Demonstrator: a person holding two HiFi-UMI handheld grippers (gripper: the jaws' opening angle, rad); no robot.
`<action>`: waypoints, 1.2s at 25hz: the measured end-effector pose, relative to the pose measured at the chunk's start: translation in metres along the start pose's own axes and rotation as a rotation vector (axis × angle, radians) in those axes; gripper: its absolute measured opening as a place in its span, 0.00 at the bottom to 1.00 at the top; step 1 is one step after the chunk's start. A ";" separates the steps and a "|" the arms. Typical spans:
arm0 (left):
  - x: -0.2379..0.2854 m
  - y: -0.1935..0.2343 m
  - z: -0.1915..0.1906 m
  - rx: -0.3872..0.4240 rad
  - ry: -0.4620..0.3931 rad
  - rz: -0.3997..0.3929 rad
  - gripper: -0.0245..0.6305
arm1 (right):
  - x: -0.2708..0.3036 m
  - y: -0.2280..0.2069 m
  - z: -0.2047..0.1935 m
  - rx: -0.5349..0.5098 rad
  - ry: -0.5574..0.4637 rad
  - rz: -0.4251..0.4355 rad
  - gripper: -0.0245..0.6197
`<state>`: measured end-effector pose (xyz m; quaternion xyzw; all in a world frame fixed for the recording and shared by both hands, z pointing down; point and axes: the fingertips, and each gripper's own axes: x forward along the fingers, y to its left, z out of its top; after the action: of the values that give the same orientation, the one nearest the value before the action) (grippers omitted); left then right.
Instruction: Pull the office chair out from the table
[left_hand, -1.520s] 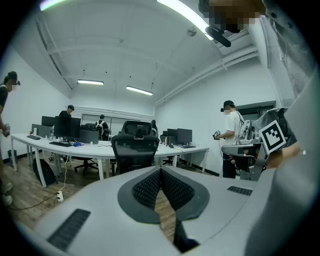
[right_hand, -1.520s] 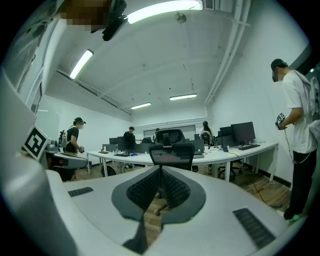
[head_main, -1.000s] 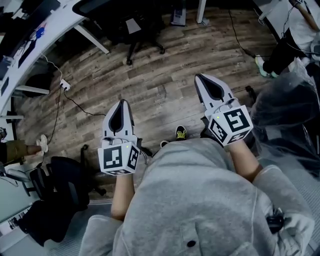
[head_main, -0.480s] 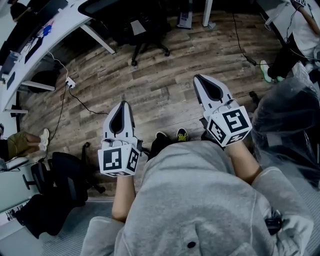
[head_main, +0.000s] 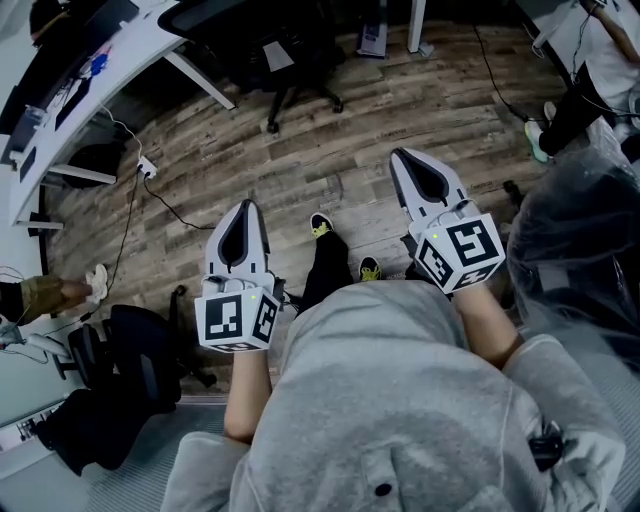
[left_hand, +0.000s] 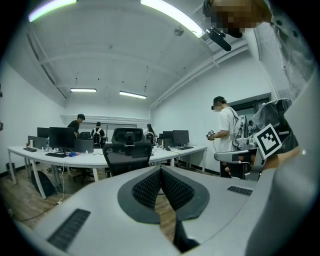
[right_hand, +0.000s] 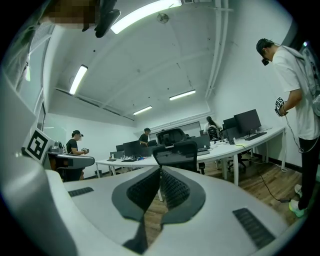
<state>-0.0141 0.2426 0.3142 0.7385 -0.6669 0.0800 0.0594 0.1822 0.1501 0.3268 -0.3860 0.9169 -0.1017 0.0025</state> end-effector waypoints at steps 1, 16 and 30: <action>0.001 -0.001 0.001 0.000 -0.002 -0.003 0.06 | 0.000 0.000 0.000 0.000 -0.002 -0.002 0.09; 0.035 0.025 0.004 -0.026 -0.007 -0.036 0.06 | 0.041 0.003 -0.003 -0.015 0.017 0.002 0.09; 0.096 0.068 0.003 -0.077 -0.003 -0.068 0.06 | 0.108 -0.017 -0.001 -0.070 0.075 -0.025 0.09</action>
<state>-0.0721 0.1416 0.3288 0.7579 -0.6441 0.0511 0.0897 0.1185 0.0617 0.3393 -0.3931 0.9145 -0.0840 -0.0464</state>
